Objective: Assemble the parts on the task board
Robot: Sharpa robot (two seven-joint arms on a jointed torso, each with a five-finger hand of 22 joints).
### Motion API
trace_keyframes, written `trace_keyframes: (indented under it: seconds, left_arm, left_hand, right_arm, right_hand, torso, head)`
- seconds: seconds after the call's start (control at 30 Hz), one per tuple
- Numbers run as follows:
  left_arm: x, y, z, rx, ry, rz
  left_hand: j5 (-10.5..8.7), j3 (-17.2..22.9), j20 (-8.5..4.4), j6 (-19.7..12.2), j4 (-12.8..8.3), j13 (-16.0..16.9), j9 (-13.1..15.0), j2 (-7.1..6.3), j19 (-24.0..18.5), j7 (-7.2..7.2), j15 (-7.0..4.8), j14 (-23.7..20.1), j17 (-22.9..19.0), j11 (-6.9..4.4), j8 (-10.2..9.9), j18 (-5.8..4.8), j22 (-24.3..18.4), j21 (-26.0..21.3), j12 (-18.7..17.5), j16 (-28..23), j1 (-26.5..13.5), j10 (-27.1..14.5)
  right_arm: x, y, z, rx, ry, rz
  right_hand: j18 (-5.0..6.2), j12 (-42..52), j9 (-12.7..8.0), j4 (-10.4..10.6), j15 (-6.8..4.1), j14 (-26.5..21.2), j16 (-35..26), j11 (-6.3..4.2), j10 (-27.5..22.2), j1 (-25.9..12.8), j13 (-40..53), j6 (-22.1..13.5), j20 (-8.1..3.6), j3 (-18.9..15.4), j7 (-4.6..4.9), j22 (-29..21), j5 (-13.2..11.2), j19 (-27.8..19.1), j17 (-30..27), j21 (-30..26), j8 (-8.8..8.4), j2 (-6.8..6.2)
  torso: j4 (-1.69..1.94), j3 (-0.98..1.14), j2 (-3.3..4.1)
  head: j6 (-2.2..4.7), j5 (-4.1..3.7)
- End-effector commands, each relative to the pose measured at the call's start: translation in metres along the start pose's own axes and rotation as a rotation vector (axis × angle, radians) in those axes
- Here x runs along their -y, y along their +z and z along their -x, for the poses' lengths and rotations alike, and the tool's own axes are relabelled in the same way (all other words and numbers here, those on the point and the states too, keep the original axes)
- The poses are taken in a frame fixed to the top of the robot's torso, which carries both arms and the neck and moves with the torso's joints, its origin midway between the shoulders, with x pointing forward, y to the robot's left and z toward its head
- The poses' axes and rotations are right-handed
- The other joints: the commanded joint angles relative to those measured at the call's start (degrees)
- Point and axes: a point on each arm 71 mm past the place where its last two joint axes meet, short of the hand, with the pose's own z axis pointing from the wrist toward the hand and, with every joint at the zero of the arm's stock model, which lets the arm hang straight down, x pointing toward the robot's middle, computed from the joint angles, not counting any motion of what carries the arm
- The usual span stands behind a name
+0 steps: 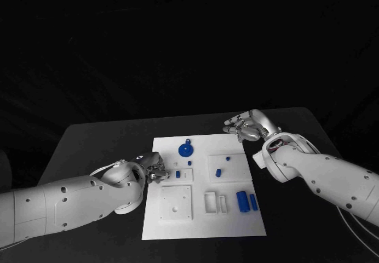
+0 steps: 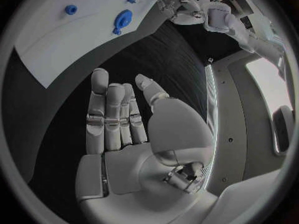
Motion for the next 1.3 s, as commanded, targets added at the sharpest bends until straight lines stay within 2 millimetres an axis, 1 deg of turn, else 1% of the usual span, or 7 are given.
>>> trace_keyframes:
  seconds: [0.03, 0.3, 0.53, 0.7, 0.8, 1.07, 1.3]
  left_arm:
    - [-0.0005, 0.0001, -0.0040, -0.036, 0.011, 0.007]
    - [-0.0026, 0.0001, -0.0060, -0.066, 0.020, 0.025]
    - [-0.0033, -0.0001, -0.0071, -0.082, 0.019, 0.033]
    - [-0.0037, -0.0001, -0.0075, -0.088, 0.019, 0.038]
    - [-0.0041, -0.0003, -0.0076, -0.091, 0.020, 0.040]
    - [-0.0046, -0.0004, -0.0081, -0.099, 0.018, 0.044]
    - [-0.0052, -0.0004, -0.0090, -0.112, 0.014, 0.049]
  left_hand:
    - [0.11, 7.5, -0.10, 3.5, -8.0, 0.0, 0.1, 0.09, -0.1, -3.30, -0.25, 0.0, 0.0, -0.40, 0.3, 0.84, 1.1, 0.1, 0.2, 0.0, 0.4, 0.1]
    - [0.05, 7.5, -0.08, 3.4, -8.1, 0.1, 0.1, 0.16, -0.2, -3.28, -0.24, -0.1, 0.0, -0.38, 0.2, 0.83, 1.1, 0.1, 0.2, 0.0, 0.5, 0.0]
    - [0.05, 7.5, -0.08, 3.4, -8.1, 0.1, 0.1, 0.16, -0.2, -3.28, -0.24, -0.1, 0.0, -0.38, 0.2, 0.83, 1.1, 0.1, 0.2, 0.0, 0.5, 0.0]
    - [0.05, 7.4, -0.07, 3.3, -8.2, 0.1, 0.1, 0.30, -0.3, -3.26, -0.22, -0.1, 0.0, -0.36, 0.3, 0.83, 1.1, 0.1, 0.3, 0.0, 0.4, -0.1]
    - [0.04, 7.3, -0.07, 3.3, -8.3, 0.2, 0.1, 0.33, -0.3, -3.26, -0.22, -0.1, 0.1, -0.36, 0.3, 0.83, 1.1, 0.2, 0.3, 0.0, 0.3, -0.1]
    - [0.05, 7.3, -0.07, 3.3, -8.4, 0.2, 0.1, 0.36, -0.3, -3.26, -0.23, -0.1, 0.1, -0.38, 0.3, 0.83, 1.1, 0.2, 0.4, 0.0, 0.3, -0.1]
    - [0.04, 7.3, -0.08, 3.3, -8.5, 0.2, 0.1, 0.42, -0.3, -3.27, -0.23, -0.1, 0.1, -0.38, 0.4, 0.82, 1.1, 0.2, 0.4, 0.0, 0.2, -0.1]
  right_arm:
    - [-0.0012, 0.0001, -0.0009, -0.009, 0.001, 0.011]
    - [-0.0012, 0.0003, -0.0013, -0.010, 0.002, 0.011]
    - [-0.0013, 0.0004, -0.0016, -0.011, 0.002, 0.011]
    - [-0.0014, 0.0005, -0.0018, -0.011, 0.002, 0.011]
    - [-0.0014, 0.0005, -0.0019, -0.011, 0.002, 0.011]
    - [-0.0015, 0.0005, -0.0020, -0.012, 0.003, 0.012]
    - [-0.0015, 0.0005, -0.0021, -0.012, 0.003, 0.012]
  right_hand:
    - [0.76, -0.3, 0.0, -0.1, -0.44, 0.1, 0.0, -0.11, 0.2, 0.0, 0.0, 0.5, -0.28, 0.4, -0.06, 0.6, 0.2, 0.9, 0.1, -0.3, -0.19, -0.45]
    - [0.76, -0.3, 0.0, -0.2, -0.45, 0.1, 0.0, -0.11, 0.2, 0.0, 0.0, 0.5, -0.28, 0.4, -0.06, 0.6, 0.4, 0.9, 0.1, -0.3, -0.18, -0.50]
    - [0.76, -0.3, 0.0, -0.2, -0.45, 0.1, 0.0, -0.11, 0.2, 0.0, 0.0, 0.5, -0.29, 0.5, -0.05, 0.6, 0.5, 0.9, 0.1, -0.3, -0.19, -0.50]
    - [0.76, -0.3, 0.0, -0.2, -0.45, 0.1, 0.0, -0.12, 0.2, 0.0, 0.0, 0.5, -0.29, 0.5, -0.06, 0.6, 0.6, 0.9, 0.1, -0.3, -0.19, -0.50]
    - [0.76, -0.3, 0.0, -0.2, -0.45, 0.1, 0.0, -0.12, 0.2, 0.0, 0.0, 0.5, -0.29, 0.5, -0.06, 0.6, 0.6, 0.9, 0.1, -0.3, -0.19, -0.50]
    - [0.76, -0.3, 0.0, -0.2, -0.45, 0.1, 0.0, -0.12, 0.2, -0.1, 0.0, 0.5, -0.29, 0.6, -0.06, 0.6, 0.7, 0.9, 0.1, -0.3, -0.19, -0.52]
    - [0.76, -0.3, 0.0, -0.2, -0.45, 0.1, 0.0, -0.12, 0.2, -0.1, 0.0, 0.5, -0.29, 0.6, -0.06, 0.6, 0.7, 0.9, 0.1, -0.3, -0.19, -0.52]
  torso:
    - [0.00, -0.01, 0.00]
    - [0.01, 0.02, 0.01]
    - [-0.01, -0.01, 0.00]
    - [0.01, 0.01, 0.01]
    - [-0.02, 0.02, -0.01]
    - [-0.01, 0.03, 0.00]
    - [0.01, 0.02, 0.03]
  head:
    - [-0.10, 0.01]
    - [-0.23, 0.02]
    - [-0.33, 0.01]
    - [-0.40, -0.01]
    - [-0.56, -0.08]
    - [-0.60, -0.14]
    - [-0.77, -0.28]
